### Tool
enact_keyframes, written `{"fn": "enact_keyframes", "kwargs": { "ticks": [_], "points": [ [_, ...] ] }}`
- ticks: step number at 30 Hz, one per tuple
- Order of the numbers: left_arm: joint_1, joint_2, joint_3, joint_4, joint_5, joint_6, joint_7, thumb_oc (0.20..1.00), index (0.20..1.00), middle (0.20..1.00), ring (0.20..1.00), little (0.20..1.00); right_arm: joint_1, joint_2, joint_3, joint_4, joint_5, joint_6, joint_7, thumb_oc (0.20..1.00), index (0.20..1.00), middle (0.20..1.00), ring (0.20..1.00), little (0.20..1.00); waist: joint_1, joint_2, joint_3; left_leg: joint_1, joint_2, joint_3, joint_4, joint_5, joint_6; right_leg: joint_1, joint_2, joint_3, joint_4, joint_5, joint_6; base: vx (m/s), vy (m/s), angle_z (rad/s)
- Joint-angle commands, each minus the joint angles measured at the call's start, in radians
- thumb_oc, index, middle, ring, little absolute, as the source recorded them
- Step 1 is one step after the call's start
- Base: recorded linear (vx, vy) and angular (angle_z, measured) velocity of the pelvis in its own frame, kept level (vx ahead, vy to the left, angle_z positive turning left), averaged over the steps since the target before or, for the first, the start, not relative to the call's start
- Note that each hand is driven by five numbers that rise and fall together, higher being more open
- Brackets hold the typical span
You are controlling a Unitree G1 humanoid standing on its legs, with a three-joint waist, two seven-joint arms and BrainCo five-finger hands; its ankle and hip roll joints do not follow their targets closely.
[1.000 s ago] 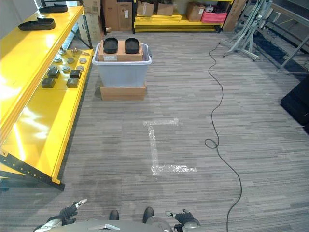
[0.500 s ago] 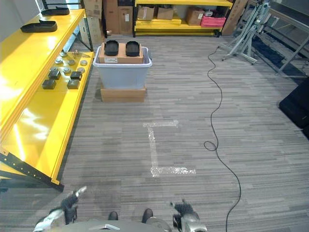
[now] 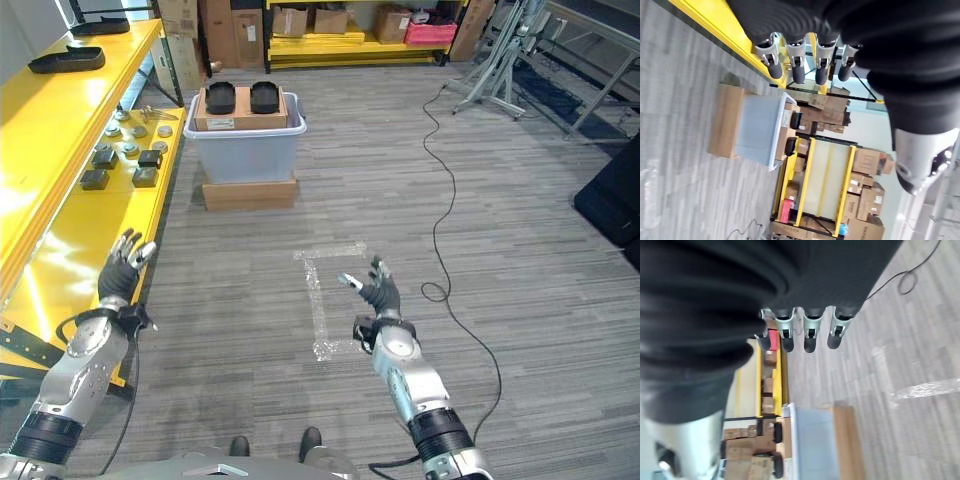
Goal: Move parts from the plastic box to the shelf.
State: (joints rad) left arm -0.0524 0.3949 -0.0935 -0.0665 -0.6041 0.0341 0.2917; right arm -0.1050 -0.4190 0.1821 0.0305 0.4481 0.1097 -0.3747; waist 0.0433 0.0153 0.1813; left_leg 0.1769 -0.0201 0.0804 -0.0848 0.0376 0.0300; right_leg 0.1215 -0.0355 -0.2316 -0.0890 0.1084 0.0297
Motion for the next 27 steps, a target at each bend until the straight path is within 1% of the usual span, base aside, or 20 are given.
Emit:
{"fn": "enact_keyframes", "kwargs": {
  "ticks": [1,3,5,9,11,12,14,15,17,18,20,21,22,24,25,26,27],
  "points": [
    [-0.075,0.013,0.023,-0.031,0.026,-0.017,0.053,1.0,1.0,1.0,1.0,1.0,-0.092,-0.016,-0.026,-0.12,0.011,-0.05,-0.02,1.0,1.0,1.0,1.0,1.0,0.017,-0.003,0.016,0.013,-0.009,0.026,-0.002,-0.087,0.004,0.068,-0.035,-0.03,0.002,-0.098,0.073,0.03,0.035,-0.02],
    [-0.075,0.012,0.022,-0.043,0.017,-0.015,0.059,1.0,1.0,1.0,1.0,1.0,-0.093,-0.017,-0.025,-0.145,0.007,-0.027,-0.025,1.0,1.0,1.0,1.0,1.0,0.017,-0.003,0.015,0.013,-0.011,0.026,-0.002,-0.087,0.005,0.067,-0.036,-0.029,0.003,-0.097,0.074,0.03,0.047,-0.01],
    [-0.056,0.009,0.029,-0.097,0.005,0.016,0.065,1.0,1.0,1.0,1.0,1.0,-0.078,-0.011,-0.019,-0.171,0.009,-0.006,-0.022,1.0,1.0,1.0,1.0,1.0,0.019,-0.005,0.015,0.013,-0.015,0.025,0.003,-0.089,0.009,0.064,-0.042,-0.026,0.01,-0.096,0.077,0.06,0.095,-0.01],
    [-0.047,0.008,0.027,-0.115,-0.008,0.03,0.057,1.0,1.0,1.0,1.0,1.0,-0.073,-0.003,-0.013,-0.177,0.017,0.001,-0.023,1.0,1.0,1.0,1.0,1.0,0.022,-0.005,0.018,0.011,-0.02,0.025,0.014,-0.096,0.016,0.058,-0.051,-0.021,0.027,-0.099,0.08,0.04,0.078,-0.03],
    [-0.045,0.01,0.023,-0.121,-0.008,0.044,0.044,1.0,1.0,1.0,1.0,1.0,-0.072,0.0,-0.008,-0.174,0.022,-0.008,-0.021,1.0,1.0,1.0,1.0,1.0,0.023,-0.004,0.021,0.007,-0.024,0.024,0.023,-0.101,0.022,0.051,-0.057,-0.017,0.042,-0.101,0.084,0.04,0.111,-0.09],
    [-0.048,0.017,0.018,-0.126,-0.009,0.046,0.024,1.0,1.0,1.0,1.0,1.0,-0.074,0.007,-0.009,-0.175,0.033,-0.013,-0.021,1.0,1.0,1.0,1.0,1.0,0.024,0.0,0.028,-0.004,-0.031,0.02,0.04,-0.109,0.035,0.032,-0.069,-0.007,0.087,-0.112,0.092,0.06,0.142,-0.15],
    [-0.053,0.023,0.013,-0.132,-0.005,0.046,0.009,1.0,1.0,1.0,1.0,1.0,-0.076,0.01,-0.01,-0.18,0.048,-0.013,-0.024,1.0,1.0,1.0,1.0,1.0,0.024,0.004,0.034,-0.015,-0.037,0.013,0.057,-0.114,0.048,0.017,-0.076,0.001,0.138,-0.126,0.094,0.06,0.122,-0.16],
    [-0.054,0.023,0.013,-0.132,-0.005,0.046,0.009,1.0,1.0,1.0,1.0,1.0,-0.077,0.01,-0.01,-0.18,0.048,-0.013,-0.024,1.0,1.0,1.0,1.0,1.0,0.024,0.004,0.034,-0.016,-0.038,0.014,0.059,-0.115,0.048,0.014,-0.077,0.002,0.143,-0.129,0.094,0.06,0.13,-0.08],
    [-0.07,0.03,0.006,-0.139,-0.009,0.049,-0.008,1.0,1.0,1.0,1.0,1.0,-0.084,0.021,-0.006,-0.185,0.056,-0.02,-0.034,1.0,1.0,1.0,1.0,1.0,0.023,0.014,0.051,-0.04,-0.052,0.0,0.093,-0.121,0.073,-0.035,-0.094,0.008,0.28,-0.124,0.104,0.06,0.159,-0.06],
    [-0.076,0.03,0.001,-0.143,-0.009,0.045,-0.005,1.0,1.0,1.0,1.0,1.0,-0.087,0.028,0.0,-0.188,0.061,-0.027,-0.031,1.0,1.0,1.0,1.0,1.0,0.022,0.023,0.066,-0.05,-0.057,-0.008,0.11,-0.124,0.085,-0.076,-0.109,0.007,0.377,-0.1,0.109,0.05,0.171,-0.11],
    [-0.079,0.024,0.002,-0.148,-0.007,0.047,-0.003,1.0,1.0,1.0,1.0,1.0,-0.083,0.043,0.008,-0.196,0.048,-0.037,-0.017,1.0,1.0,1.0,1.0,1.0,0.022,0.041,0.087,-0.057,-0.063,-0.014,0.134,-0.134,0.096,-0.147,-0.142,-0.003,0.55,-0.064,0.11,0.08,0.185,-0.18],
    [-0.074,0.021,0.006,-0.151,-0.003,0.042,0.002,1.0,1.0,1.0,1.0,1.0,-0.08,0.048,0.007,-0.204,0.042,-0.034,-0.002,1.0,1.0,1.0,1.0,1.0,0.022,0.047,0.095,-0.054,-0.068,-0.012,0.135,-0.137,0.1,-0.18,-0.16,-0.009,0.609,-0.058,0.11,0.11,0.154,-0.28],
    [-0.065,0.021,0.012,-0.154,0.0,0.037,0.006,1.0,1.0,1.0,1.0,1.0,-0.075,0.051,0.004,-0.214,0.036,-0.027,0.013,1.0,1.0,1.0,1.0,1.0,0.021,0.051,0.099,-0.047,-0.074,-0.009,0.132,-0.141,0.103,-0.207,-0.173,-0.014,0.629,-0.048,0.111,0.1,0.097,-0.3],
    [-0.053,0.024,0.024,-0.157,-0.007,0.033,0.003,1.0,1.0,1.0,1.0,1.0,-0.069,0.053,0.001,-0.222,0.031,-0.024,0.03,1.0,1.0,1.0,1.0,1.0,0.018,0.054,0.101,-0.036,-0.08,-0.006,0.127,-0.148,0.103,-0.237,-0.182,-0.02,0.611,-0.031,0.113,0.14,0.025,-0.32],
    [-0.039,0.027,0.035,-0.163,-0.012,0.029,-0.004,1.0,1.0,1.0,1.0,1.0,-0.065,0.055,-0.001,-0.231,0.03,-0.021,0.042,1.0,1.0,1.0,1.0,1.0,0.016,0.051,0.101,-0.026,-0.086,-0.005,0.126,-0.162,0.099,-0.257,-0.18,-0.018,0.546,-0.016,0.115,0.23,-0.045,-0.33],
    [-0.03,0.029,0.04,-0.17,-0.015,0.028,-0.004,1.0,1.0,1.0,1.0,1.0,-0.065,0.054,-0.002,-0.236,0.029,-0.017,0.046,1.0,1.0,1.0,1.0,1.0,0.013,0.044,0.101,-0.019,-0.091,-0.008,0.131,-0.176,0.094,-0.257,-0.172,-0.016,0.47,-0.011,0.116,0.37,-0.146,-0.26],
    [-0.021,0.03,0.043,-0.179,-0.019,0.029,-0.008,1.0,1.0,1.0,1.0,1.0,-0.068,0.049,-0.008,-0.238,0.033,-0.017,0.051,1.0,1.0,1.0,1.0,1.0,0.008,0.028,0.101,-0.008,-0.101,-0.02,0.146,-0.206,0.084,-0.253,-0.162,-0.004,0.278,0.014,0.123,0.49,-0.219,-0.25]
  ]
}}
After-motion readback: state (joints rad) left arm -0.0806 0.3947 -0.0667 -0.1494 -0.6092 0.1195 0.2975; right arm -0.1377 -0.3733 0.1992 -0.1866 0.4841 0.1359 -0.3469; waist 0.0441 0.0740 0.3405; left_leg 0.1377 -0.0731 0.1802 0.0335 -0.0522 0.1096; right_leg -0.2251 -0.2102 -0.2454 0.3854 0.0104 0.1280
